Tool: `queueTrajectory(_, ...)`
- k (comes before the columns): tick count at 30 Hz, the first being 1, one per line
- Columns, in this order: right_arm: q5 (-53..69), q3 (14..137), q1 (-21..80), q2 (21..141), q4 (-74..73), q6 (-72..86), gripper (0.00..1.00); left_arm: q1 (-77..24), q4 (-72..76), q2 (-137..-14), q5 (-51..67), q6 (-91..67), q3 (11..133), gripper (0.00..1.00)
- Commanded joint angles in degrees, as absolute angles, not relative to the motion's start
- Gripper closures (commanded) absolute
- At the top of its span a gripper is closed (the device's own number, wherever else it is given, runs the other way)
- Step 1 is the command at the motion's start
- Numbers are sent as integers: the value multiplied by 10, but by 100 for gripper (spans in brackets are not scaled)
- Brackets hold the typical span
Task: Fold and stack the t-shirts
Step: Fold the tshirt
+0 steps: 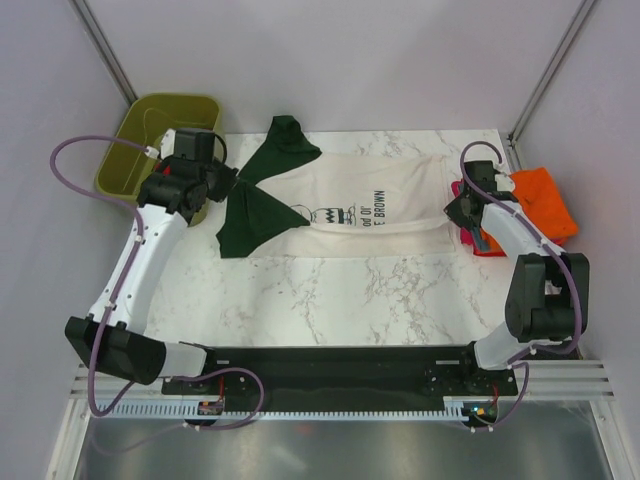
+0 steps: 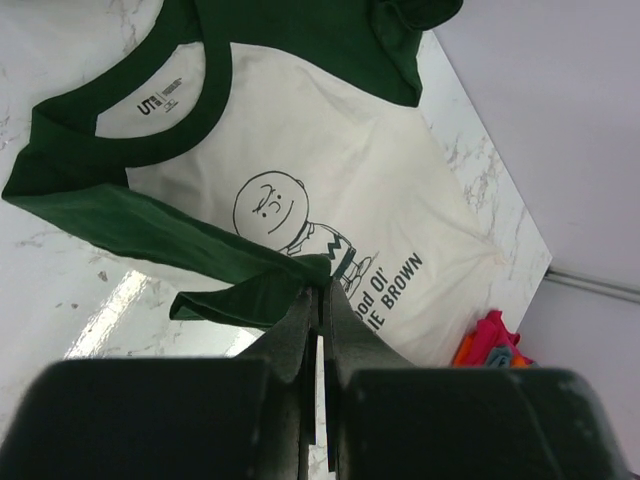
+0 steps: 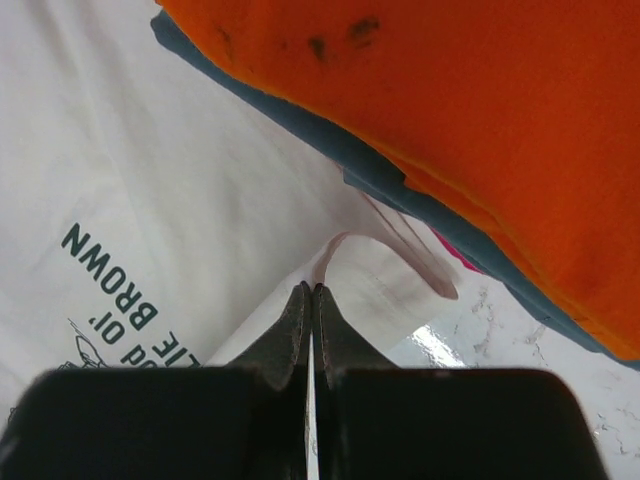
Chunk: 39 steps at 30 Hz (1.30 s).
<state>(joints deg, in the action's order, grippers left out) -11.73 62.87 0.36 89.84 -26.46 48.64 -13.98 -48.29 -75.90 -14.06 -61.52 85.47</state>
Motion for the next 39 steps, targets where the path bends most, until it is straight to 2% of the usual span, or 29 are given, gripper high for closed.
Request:
queueTrajectory(1,-137,663,3,914,-250,500,100,-128,-443,-787,-136,-587,893,98)
queueTrajectory(17,-160,696,-19,969,-248,515,100,-108,-425,-940,-95,-581,996,98)
queueTrajectory(39,-156,751,-20,1052,-236,511,100,-93,-423,-1063,-85,-591,1077,98)
